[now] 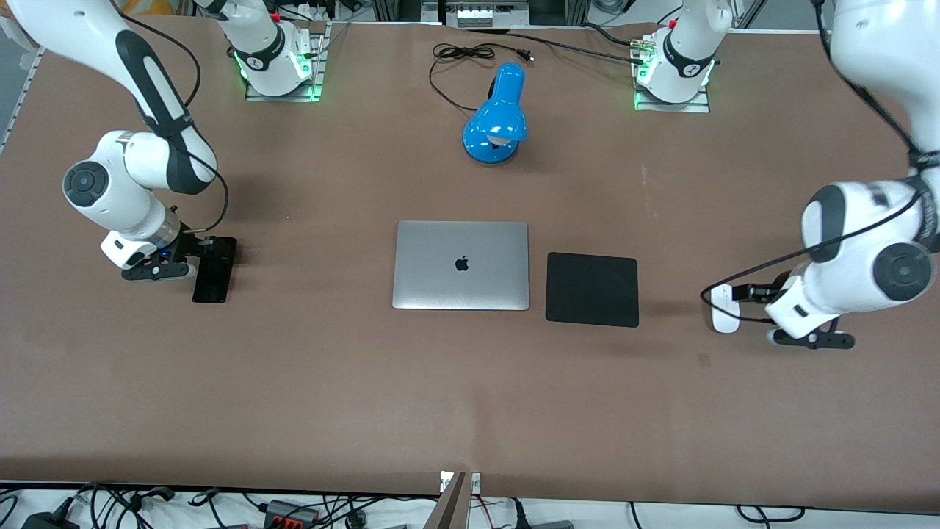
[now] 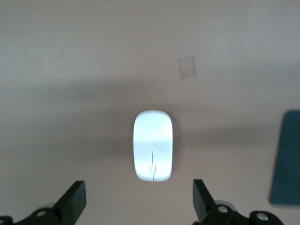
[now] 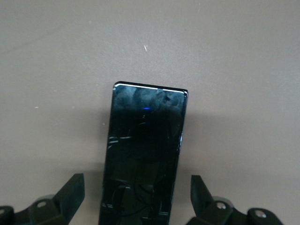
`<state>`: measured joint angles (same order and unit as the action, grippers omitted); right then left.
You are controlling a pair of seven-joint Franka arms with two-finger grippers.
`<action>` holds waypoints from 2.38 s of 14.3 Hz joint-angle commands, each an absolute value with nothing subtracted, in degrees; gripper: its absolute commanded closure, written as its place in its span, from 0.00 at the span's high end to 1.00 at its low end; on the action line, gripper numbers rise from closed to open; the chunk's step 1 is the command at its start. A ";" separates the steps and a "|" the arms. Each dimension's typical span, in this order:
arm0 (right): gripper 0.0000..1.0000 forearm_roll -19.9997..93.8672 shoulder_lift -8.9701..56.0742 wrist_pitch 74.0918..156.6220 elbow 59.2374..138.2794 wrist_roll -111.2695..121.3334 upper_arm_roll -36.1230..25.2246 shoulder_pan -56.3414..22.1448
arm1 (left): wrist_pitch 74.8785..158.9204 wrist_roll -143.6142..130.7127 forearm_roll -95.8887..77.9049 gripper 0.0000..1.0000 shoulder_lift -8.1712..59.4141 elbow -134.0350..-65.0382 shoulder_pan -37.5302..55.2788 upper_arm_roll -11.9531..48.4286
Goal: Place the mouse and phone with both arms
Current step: 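Lower the right gripper onto the black phone while the left gripper reaches the mouse, then carry the phone toward the laptop while the left gripper carries the mouse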
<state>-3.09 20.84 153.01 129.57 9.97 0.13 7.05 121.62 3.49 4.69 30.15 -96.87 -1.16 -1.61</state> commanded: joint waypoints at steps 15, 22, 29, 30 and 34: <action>0.35 -3.34 26.28 158.20 128.94 11.16 0.70 8.00 | 155.22 6.94 5.71 0.48 32.70 -115.93 -3.16 -1.32; 0.00 -3.43 21.91 155.59 128.67 10.55 1.32 6.69 | 132.45 5.54 5.54 0.39 27.34 -104.29 -0.54 -0.70; 0.00 -3.16 22.13 147.65 122.97 -12.00 6.33 -5.78 | 119.95 -12.10 5.27 0.38 28.12 -95.27 7.80 5.18; 0.00 -3.16 23.89 148.18 121.65 -16.57 6.33 -8.58 | 122.23 -14.65 5.45 0.38 28.47 -96.06 9.82 5.10; 0.00 -3.08 29.79 149.84 117.51 -22.23 6.33 -14.32 | 133.92 -20.56 5.71 0.38 31.11 -101.32 14.58 5.10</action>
